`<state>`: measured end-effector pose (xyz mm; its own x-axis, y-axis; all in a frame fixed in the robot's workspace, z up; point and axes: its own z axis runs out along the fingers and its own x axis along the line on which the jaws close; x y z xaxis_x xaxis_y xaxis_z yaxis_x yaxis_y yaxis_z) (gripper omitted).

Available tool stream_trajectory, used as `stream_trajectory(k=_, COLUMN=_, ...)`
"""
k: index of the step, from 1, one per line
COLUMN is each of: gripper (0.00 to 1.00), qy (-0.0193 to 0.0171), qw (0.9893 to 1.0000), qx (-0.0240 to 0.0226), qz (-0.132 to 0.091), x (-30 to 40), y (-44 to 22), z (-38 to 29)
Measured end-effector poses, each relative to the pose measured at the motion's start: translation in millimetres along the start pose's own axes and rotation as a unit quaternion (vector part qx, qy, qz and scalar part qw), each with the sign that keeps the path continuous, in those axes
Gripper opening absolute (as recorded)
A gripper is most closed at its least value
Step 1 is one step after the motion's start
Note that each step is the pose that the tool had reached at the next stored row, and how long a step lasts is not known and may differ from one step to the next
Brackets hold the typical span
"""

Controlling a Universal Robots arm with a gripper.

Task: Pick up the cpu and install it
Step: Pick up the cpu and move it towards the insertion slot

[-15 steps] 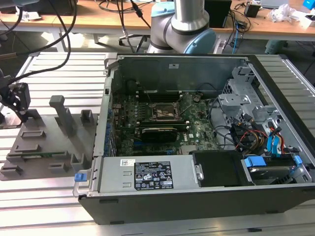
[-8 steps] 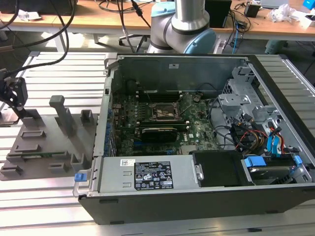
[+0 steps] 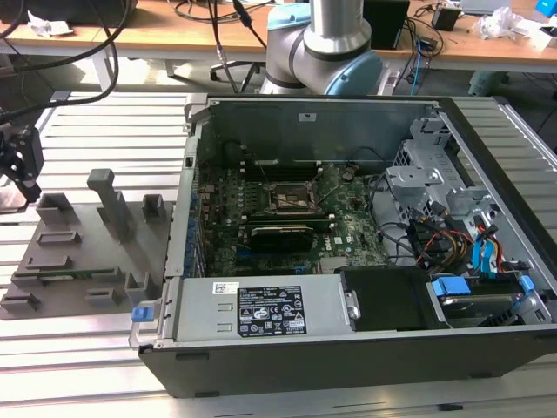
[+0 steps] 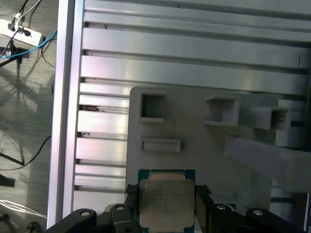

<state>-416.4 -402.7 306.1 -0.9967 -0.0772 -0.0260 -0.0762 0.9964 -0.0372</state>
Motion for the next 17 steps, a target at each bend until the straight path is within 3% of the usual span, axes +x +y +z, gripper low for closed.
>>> stream_trajectory(k=9, gripper=0.55, qy=0.0, qw=1.0, qx=0.0, qz=0.0, x=-0.5, y=-0.7, z=-18.3)
stream_trajectory(k=17, gripper=0.55, qy=0.0, qw=1.0, qx=0.0, qz=0.0, x=-0.8, y=-1.1, z=-30.2)
